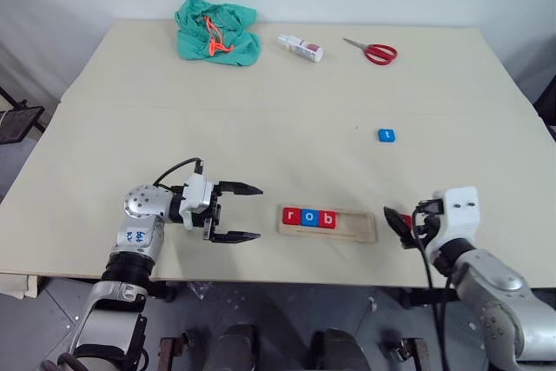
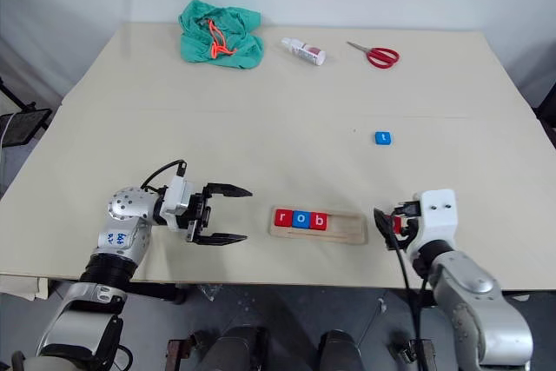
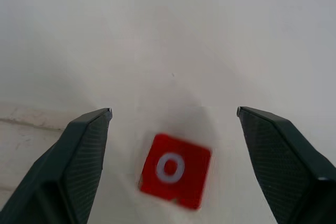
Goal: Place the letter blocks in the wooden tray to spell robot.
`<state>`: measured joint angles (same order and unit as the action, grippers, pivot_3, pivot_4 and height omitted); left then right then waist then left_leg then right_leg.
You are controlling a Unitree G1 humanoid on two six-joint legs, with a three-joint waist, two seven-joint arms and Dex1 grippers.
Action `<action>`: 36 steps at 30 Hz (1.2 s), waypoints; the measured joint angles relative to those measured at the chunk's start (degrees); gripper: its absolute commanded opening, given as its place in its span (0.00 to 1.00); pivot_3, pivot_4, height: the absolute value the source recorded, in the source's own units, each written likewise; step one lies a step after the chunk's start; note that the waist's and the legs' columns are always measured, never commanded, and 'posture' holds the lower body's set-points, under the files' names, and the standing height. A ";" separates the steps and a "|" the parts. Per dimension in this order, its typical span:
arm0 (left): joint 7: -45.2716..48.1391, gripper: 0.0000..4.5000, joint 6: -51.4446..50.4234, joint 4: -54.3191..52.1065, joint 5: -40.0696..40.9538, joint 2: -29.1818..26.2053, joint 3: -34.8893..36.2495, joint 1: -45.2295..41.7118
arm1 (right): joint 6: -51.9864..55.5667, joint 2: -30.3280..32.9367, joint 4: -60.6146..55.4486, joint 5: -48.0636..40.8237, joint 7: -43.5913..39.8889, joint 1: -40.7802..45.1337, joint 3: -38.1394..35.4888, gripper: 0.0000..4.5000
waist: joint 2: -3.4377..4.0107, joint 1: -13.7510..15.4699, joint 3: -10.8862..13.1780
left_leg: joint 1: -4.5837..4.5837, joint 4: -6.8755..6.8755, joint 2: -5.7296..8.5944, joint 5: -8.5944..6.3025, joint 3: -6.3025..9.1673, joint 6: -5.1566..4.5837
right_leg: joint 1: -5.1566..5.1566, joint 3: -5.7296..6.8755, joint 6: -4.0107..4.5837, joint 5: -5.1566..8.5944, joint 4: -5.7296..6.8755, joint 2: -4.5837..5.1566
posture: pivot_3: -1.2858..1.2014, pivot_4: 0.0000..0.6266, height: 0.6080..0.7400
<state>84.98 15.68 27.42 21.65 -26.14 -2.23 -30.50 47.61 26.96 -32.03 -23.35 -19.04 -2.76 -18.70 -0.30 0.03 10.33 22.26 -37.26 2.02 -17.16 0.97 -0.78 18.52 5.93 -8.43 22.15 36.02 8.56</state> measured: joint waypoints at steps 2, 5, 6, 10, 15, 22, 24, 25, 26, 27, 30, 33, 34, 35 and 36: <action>0.15 1.00 -0.10 -0.29 0.00 0.29 -0.04 0.38 | -3.99 3.60 3.98 0.10 -5.12 -0.15 -0.22 0.90 | 0.00 -0.03 0.00 | 0.00 0.00 -0.01 0.00 0.00 0.00 | -0.01 0.02 0.00 0.00 -0.02 0.00 | 0.52 0.24 1.00; 0.15 1.00 -0.44 -1.15 0.00 0.52 -0.11 1.05 | -12.83 11.06 11.86 0.29 -16.93 -0.46 -0.13 0.90 | -0.01 -0.03 0.01 | 0.00 0.00 -0.02 0.00 -0.03 -0.01 | -0.02 0.04 0.00 0.00 -0.05 0.00 | 0.52 0.24 1.00; 0.15 1.00 -0.62 -1.53 0.00 0.52 -0.11 1.17 | -15.17 12.98 13.95 0.28 -20.29 -0.33 -0.03 0.90 | -0.01 -0.03 0.01 | 0.00 -0.01 -0.03 0.00 -0.03 -0.01 | -0.05 0.04 0.00 0.00 -0.05 -0.01 | 0.52 0.24 1.00; 0.08 1.00 -0.78 -2.16 0.01 0.38 -0.01 1.65 | -22.09 20.30 22.50 0.66 -33.35 1.57 2.78 0.90 | -0.02 -0.02 0.01 | 0.00 -0.03 -0.03 0.01 -0.04 -0.01 | -0.08 0.08 0.00 0.00 -0.08 0.00 | 0.52 0.24 1.00; -0.63 1.00 -1.33 -3.08 0.01 0.15 0.08 2.19 | -28.18 26.57 30.80 2.27 -46.58 9.38 9.44 0.90 | -0.04 -0.10 0.02 | 0.01 -0.07 -0.10 0.01 -0.04 -0.01 | -0.09 0.15 0.00 0.00 -0.09 -0.02 | 0.52 0.24 1.00; -1.89 1.00 -2.11 -5.64 0.05 -1.12 0.56 4.75 | -36.44 26.70 41.83 7.23 -53.27 18.54 16.33 0.90 | -0.06 0.09 0.03 | 0.10 -0.18 -0.04 0.00 0.01 -0.02 | -0.10 0.22 0.00 0.00 -0.11 0.03 | 0.52 0.24 1.00; -2.32 1.00 -2.40 -6.59 0.05 -1.30 0.66 5.16 | -38.45 26.70 44.19 8.65 -54.76 20.32 17.96 0.90 | -0.06 0.19 0.03 | 0.11 -0.19 -0.04 0.00 0.02 -0.02 | -0.11 0.24 0.00 0.00 -0.11 0.03 | 0.52 0.24 1.00; -2.55 1.00 -2.52 -6.81 0.06 -1.45 0.74 5.19 | -39.42 26.68 45.22 9.30 -55.34 20.87 18.74 0.90 | -0.06 0.21 0.03 | 0.12 -0.20 -0.04 0.00 0.02 -0.02 | -0.11 0.24 0.00 0.00 -0.11 0.03 | 0.52 0.24 1.00; -2.83 1.00 -2.60 -7.07 0.06 -1.57 0.93 5.30 | -40.44 26.67 46.82 9.98 -55.83 21.55 19.30 0.90 | -0.05 0.21 0.03 | 0.12 -0.20 -0.03 0.00 0.02 -0.02 | -0.11 0.23 0.00 0.00 -0.11 0.04 | 0.52 0.24 1.00; -2.99 1.00 -2.67 -7.23 0.06 -1.67 1.14 5.44 | -41.17 26.67 47.57 10.14 -56.20 22.07 19.63 0.90 | -0.06 0.15 0.03 | 0.12 -0.20 -0.03 0.00 0.01 -0.02 | -0.11 0.23 0.00 0.00 -0.11 0.04 | 0.52 0.24 1.00; -3.30 1.00 -2.92 -8.16 0.06 -1.78 1.21 5.79 | -43.17 26.68 50.30 11.25 -57.35 23.82 20.35 0.90 | -0.06 0.08 0.03 | 0.11 -0.20 -0.05 0.00 0.01 -0.02 | -0.11 0.25 0.00 0.00 -0.11 0.03 | 0.52 0.24 1.00; -3.63 1.00 -3.05 -8.60 0.06 -1.83 1.21 5.88 | -45.15 26.68 51.89 12.03 -58.41 24.57 20.61 0.86 | -0.06 0.11 0.03 | 0.11 -0.23 -0.04 0.00 0.01 -0.02 | -0.14 0.26 0.00 0.00 -0.11 0.03 | 0.52 0.24 1.00; -3.67 1.00 -3.07 -8.62 0.06 -1.84 1.21 5.91 | -45.69 26.68 52.42 12.04 -58.67 24.69 20.61 0.82 | -0.06 0.15 0.03 | 0.12 -0.24 -0.04 0.00 0.01 -0.01 | -0.15 0.27 0.00 0.00 -0.11 0.03 | 0.52 0.24 1.00; -3.73 1.00 -3.08 -8.64 0.06 -1.86 1.21 5.95 | -46.18 26.68 52.79 12.09 -58.72 24.79 20.60 0.77 | -0.06 0.17 0.03 | 0.12 -0.25 -0.04 0.00 0.01 -0.02 | -0.15 0.29 0.00 0.00 -0.11 0.03 | 0.52 0.24 1.00; -3.80 1.00 -3.10 -8.65 0.06 -1.86 1.21 5.97 | -46.35 26.68 52.90 12.12 -58.71 24.83 20.60 0.70 | -0.06 0.18 0.03 | 0.12 -0.24 -0.04 0.00 0.01 -0.01 | -0.15 0.30 0.00 0.00 -0.11 0.03 | 0.52 0.24 1.00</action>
<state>81.17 12.58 18.77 21.71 -28.00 -1.02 -24.53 1.26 53.64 20.87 -11.23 -77.75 22.07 1.90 -0.36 0.20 10.36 22.38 -37.50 1.98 -17.15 0.98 -0.79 18.37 6.23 -8.43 22.15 35.91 8.59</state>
